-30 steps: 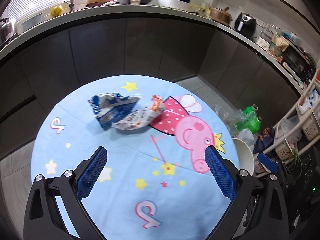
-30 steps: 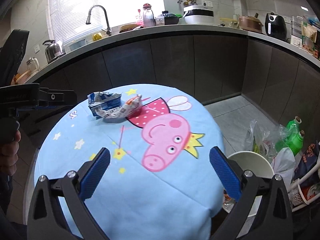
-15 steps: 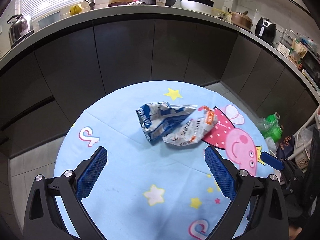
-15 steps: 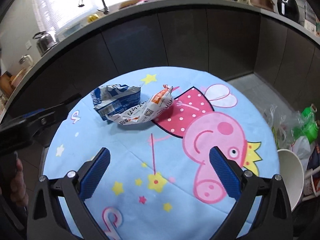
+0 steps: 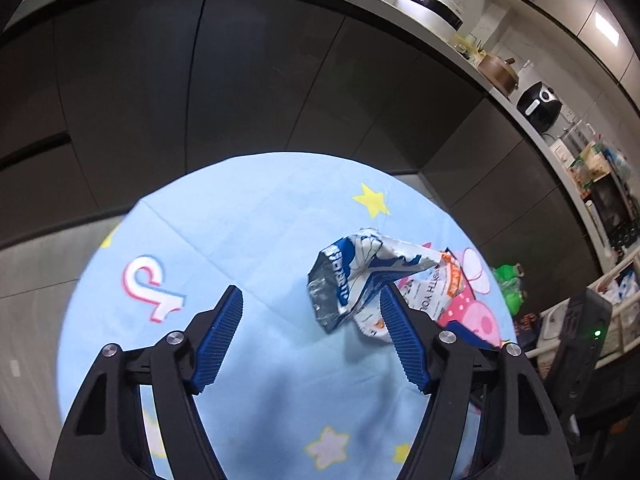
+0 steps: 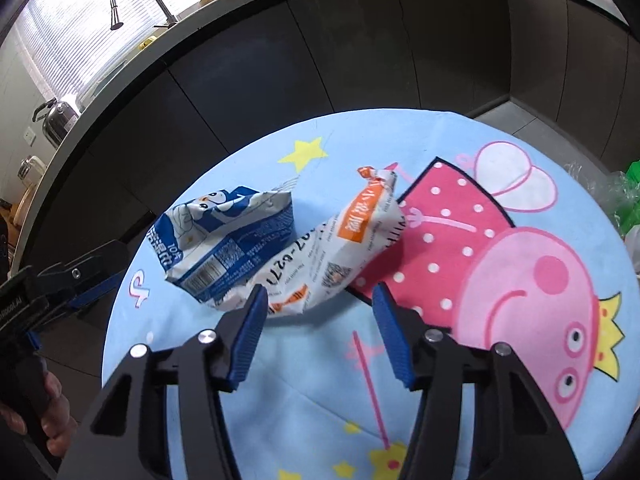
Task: Collect trash
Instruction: 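Grasp the blue-and-white milk carton with the left gripper while the right grasps the white-and-orange wrapper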
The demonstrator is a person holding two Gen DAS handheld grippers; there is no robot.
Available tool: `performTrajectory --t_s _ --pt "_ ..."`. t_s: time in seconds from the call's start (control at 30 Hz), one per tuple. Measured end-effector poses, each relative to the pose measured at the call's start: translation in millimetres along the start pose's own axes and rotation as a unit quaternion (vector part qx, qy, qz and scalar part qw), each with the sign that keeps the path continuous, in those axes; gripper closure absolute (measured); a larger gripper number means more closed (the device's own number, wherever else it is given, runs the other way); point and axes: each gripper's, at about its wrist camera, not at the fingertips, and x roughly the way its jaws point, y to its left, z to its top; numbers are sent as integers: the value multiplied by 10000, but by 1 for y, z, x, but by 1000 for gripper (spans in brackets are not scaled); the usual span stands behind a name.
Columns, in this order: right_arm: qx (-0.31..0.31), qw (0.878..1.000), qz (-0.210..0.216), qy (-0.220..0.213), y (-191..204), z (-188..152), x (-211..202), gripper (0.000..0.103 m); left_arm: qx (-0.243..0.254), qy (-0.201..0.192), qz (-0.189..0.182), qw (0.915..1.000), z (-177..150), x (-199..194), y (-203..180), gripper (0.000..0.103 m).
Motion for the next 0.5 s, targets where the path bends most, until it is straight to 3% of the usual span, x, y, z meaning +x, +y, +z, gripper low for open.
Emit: performTrajectory --t_s 0.03,0.1,0.13,0.17,0.4,0.47,0.5 --pt "35 10000 21 -3 0 1 4 49 -2 27 -40 10000 2 5 -1 38" --pt "88 10000 30 17 -1 4 11 63 1 102 -184 9998 5 14 -4 41" --pt "102 9999 68 35 -3 4 13 83 4 140 -247 9996 7 18 -7 43" --pt "124 9997 179 61 -4 3 15 92 14 175 -316 9993 8 23 -9 44" --pt "-107 9997 223 6 -18 -12 -10 95 92 439 -395 9982 8 53 -21 67" --pt "-79 9998 178 -1 -27 -19 -21 95 44 530 -435 9976 7 60 -21 80" --pt "-65 9998 169 -8 -31 -23 -25 95 43 568 -449 9974 6 63 -21 92"
